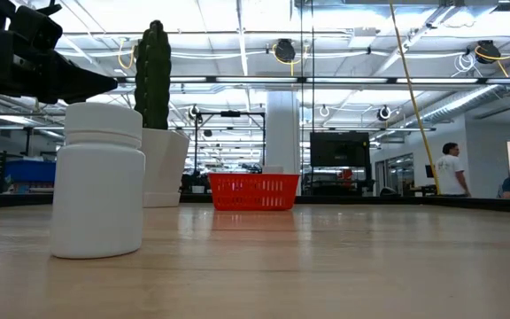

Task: Pick and place pill bottles into a basket
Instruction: Put the white pill bottle into the red bin

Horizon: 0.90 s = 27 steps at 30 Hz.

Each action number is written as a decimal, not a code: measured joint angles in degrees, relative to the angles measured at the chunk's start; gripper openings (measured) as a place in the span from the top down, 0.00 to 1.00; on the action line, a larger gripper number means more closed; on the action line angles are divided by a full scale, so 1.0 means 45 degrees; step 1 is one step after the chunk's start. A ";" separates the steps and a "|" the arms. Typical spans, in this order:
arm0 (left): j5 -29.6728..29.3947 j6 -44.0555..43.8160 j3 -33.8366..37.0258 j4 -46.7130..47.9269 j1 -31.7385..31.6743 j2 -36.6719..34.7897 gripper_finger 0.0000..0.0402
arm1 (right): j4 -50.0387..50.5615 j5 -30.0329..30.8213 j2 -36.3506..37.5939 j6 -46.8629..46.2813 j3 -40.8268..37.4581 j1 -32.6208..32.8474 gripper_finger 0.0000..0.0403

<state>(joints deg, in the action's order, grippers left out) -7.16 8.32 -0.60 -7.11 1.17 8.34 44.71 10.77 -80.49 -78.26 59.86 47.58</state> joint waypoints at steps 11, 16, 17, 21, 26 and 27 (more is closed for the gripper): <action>0.0000 0.0002 0.0000 0.0000 -0.0005 0.0004 0.91 | 0.1565 -0.1073 -0.0251 -0.2025 -0.0024 0.0320 0.44; 0.0000 -0.0002 -0.0003 0.0000 -0.0005 0.0000 0.91 | 0.1173 -0.0972 -0.0310 -0.2015 -0.0024 0.0268 0.28; 0.0000 -0.0002 0.0000 0.0000 -0.0002 0.0004 0.91 | 0.1048 -0.0854 -0.0392 -0.1970 -0.0024 0.0225 0.26; 0.0000 0.0001 0.0000 0.0000 -0.0002 0.0002 0.91 | 0.0820 -0.0973 -0.0869 -0.1725 -0.0020 0.0159 0.23; 0.0000 -0.0002 0.0000 0.0000 -0.0001 0.0003 0.91 | 0.0864 -0.1137 -0.1173 -0.1675 -0.0019 0.0203 0.24; 0.0000 -0.0001 0.0000 0.0000 -0.0003 0.0000 0.91 | 0.0867 -0.1142 -0.1211 -0.1679 -0.0015 0.0201 0.25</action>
<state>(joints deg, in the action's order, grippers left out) -7.16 8.32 -0.60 -7.11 1.16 8.34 48.62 5.63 -85.94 -85.82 59.79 48.48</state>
